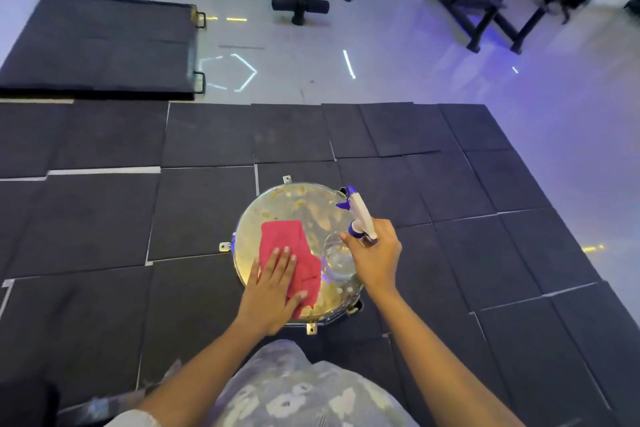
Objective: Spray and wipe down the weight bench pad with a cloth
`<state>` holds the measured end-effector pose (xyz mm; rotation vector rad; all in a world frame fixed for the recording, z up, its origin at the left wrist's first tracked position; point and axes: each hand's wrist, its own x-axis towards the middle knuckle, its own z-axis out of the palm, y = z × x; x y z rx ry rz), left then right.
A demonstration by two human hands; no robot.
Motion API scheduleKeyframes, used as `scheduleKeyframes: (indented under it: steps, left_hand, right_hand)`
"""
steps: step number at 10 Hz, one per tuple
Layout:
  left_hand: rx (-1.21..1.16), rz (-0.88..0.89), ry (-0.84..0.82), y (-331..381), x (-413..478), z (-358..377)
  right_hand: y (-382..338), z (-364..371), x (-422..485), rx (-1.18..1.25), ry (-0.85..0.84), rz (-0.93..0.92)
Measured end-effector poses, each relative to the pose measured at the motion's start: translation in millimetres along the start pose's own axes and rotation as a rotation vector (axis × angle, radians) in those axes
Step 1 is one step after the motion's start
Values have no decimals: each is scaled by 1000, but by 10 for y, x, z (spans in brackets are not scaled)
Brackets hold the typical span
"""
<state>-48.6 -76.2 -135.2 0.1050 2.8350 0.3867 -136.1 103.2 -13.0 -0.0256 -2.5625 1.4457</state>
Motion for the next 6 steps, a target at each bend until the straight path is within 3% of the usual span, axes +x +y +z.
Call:
scheduleKeyframes:
  steps: [3,4,5,6]
  left_hand:
    - [3,-70,-12,84,-24,-61]
    - [-66,-143,113,205,-117,-181]
    - [-72,-198,153,388,-346,-309]
    - [-72,-264,199,635,-586,-276]
  right_hand:
    - [101,-13,-125,59,-54,-71]
    - [91,-81,-173,55,-143,34]
    - [267,-130,-377,-59,-212,71]
    - [443,-219,-750,-231,-389,-36]
